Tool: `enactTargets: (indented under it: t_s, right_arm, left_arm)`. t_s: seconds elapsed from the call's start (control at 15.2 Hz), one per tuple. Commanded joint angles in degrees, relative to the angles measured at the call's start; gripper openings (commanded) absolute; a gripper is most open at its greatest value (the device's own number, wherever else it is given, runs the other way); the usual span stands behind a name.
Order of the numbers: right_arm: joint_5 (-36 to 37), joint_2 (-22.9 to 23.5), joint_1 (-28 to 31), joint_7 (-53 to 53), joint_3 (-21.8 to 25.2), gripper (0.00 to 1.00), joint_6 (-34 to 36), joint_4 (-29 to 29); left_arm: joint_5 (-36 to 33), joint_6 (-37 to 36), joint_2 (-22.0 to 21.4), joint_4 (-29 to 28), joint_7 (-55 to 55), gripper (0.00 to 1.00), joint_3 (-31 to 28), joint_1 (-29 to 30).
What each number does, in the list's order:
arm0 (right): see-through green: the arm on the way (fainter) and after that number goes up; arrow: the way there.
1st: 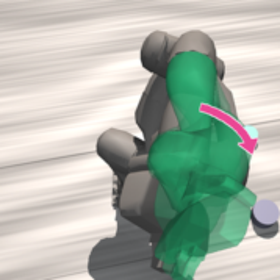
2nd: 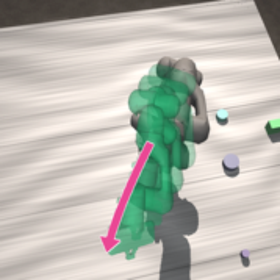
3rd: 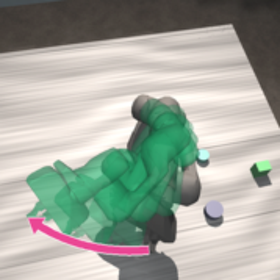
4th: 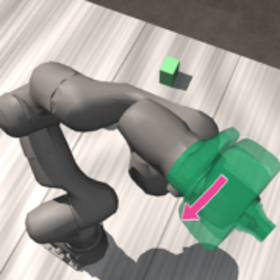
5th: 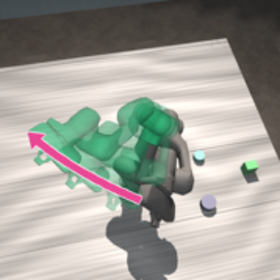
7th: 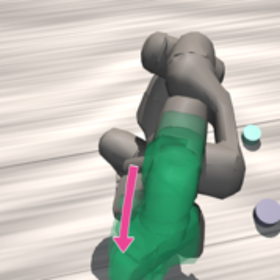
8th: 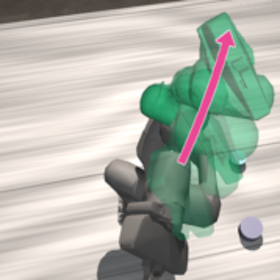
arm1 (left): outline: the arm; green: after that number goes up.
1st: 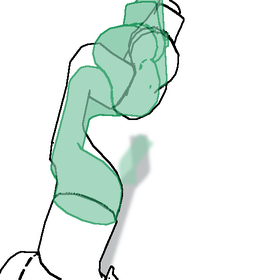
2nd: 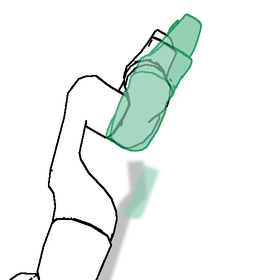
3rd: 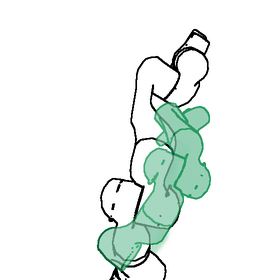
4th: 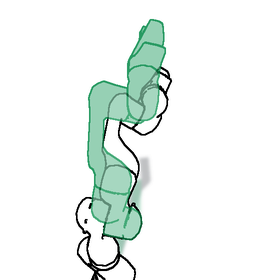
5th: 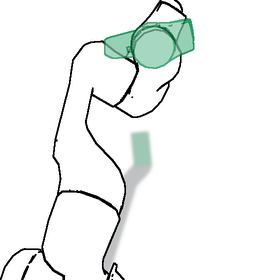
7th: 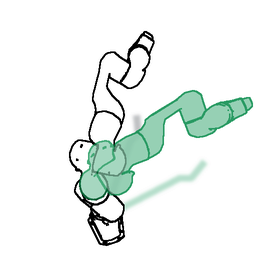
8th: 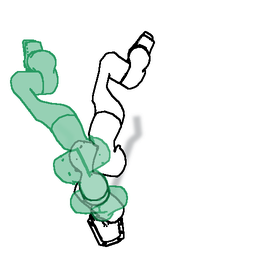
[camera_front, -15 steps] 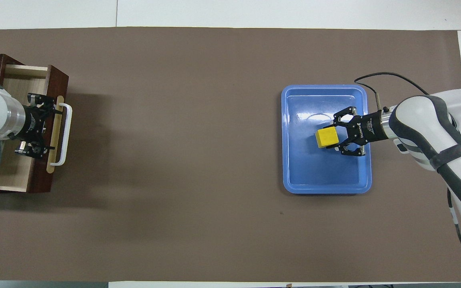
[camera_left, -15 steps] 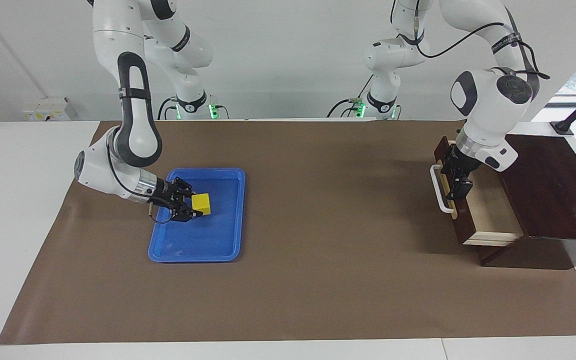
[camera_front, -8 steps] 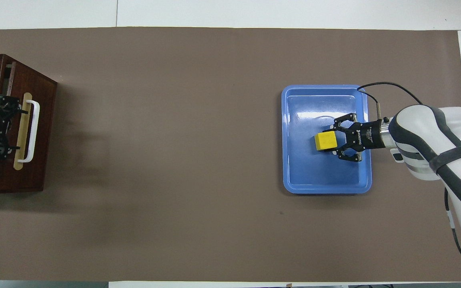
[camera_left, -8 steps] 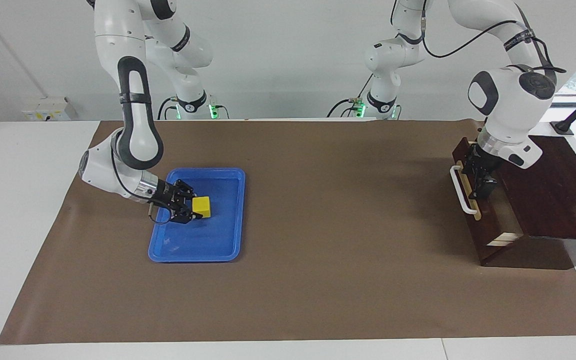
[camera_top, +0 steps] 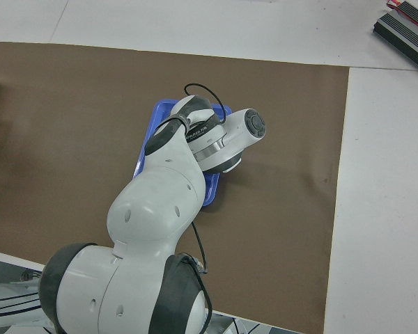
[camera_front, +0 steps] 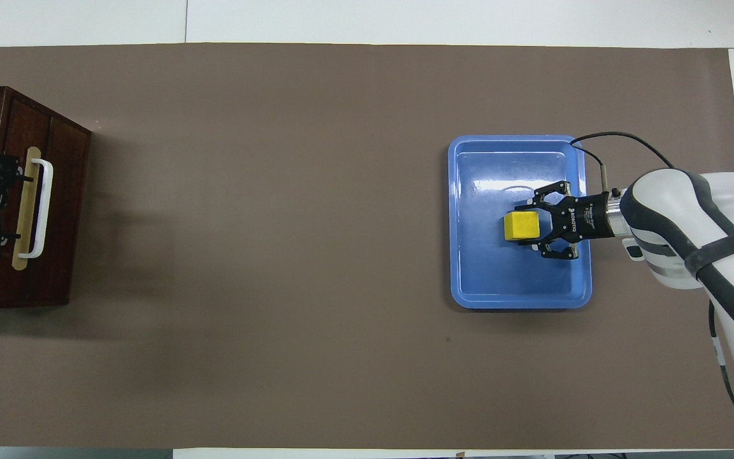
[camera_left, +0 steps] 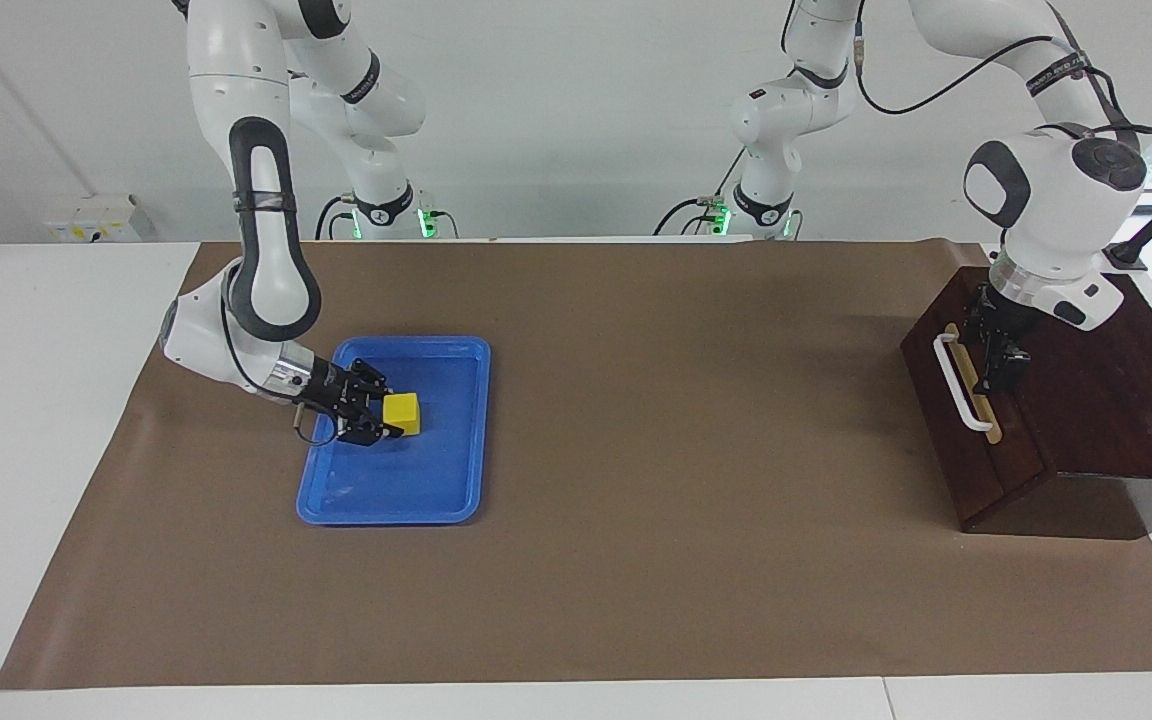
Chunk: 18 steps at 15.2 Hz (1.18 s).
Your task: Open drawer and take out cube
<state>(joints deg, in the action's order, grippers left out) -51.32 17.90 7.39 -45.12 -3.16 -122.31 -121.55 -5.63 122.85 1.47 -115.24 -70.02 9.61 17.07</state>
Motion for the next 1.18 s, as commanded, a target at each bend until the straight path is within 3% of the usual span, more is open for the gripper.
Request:
enactTargets:
  t_s: [0.0,0.2,0.46,0.72,0.86,1.12]
  right_arm:
    - [-0.97,-1.73,0.35,-2.15,-0.62,1.0,0.14,0.08]
    - [-0.18,-2.34,0.17,-7.85,-0.54,1.0,4.0,3.94]
    - [5.07,-6.47,-1.41,-16.29,-0.62,1.0,9.7,9.74]
    - [18.94,-8.76,-1.59,-17.29,-0.71,1.0,22.52,20.97]
    - [25.19,-8.67,-1.68,-11.52,-0.97,1.0,29.47,26.96]
    - [34.6,-12.35,-1.68,6.67,-1.15,1.0,36.26,29.36]
  left_arm:
    - [-1.4,-0.85,0.37,2.72,1.99,1.0,0.15,0.95]
    - [-1.4,-5.94,0.64,6.59,6.28,1.0,0.58,0.68]
    - [-1.05,-11.04,0.37,10.64,10.95,1.0,0.67,-2.74]
    - [0.53,-15.88,-0.33,14.07,21.21,1.0,0.85,-4.42]
    - [3.68,-16.93,-0.86,15.12,28.15,1.0,1.11,-4.42]
    - [5.9,-19.57,-2.87,15.92,42.56,1.0,1.38,-5.55]
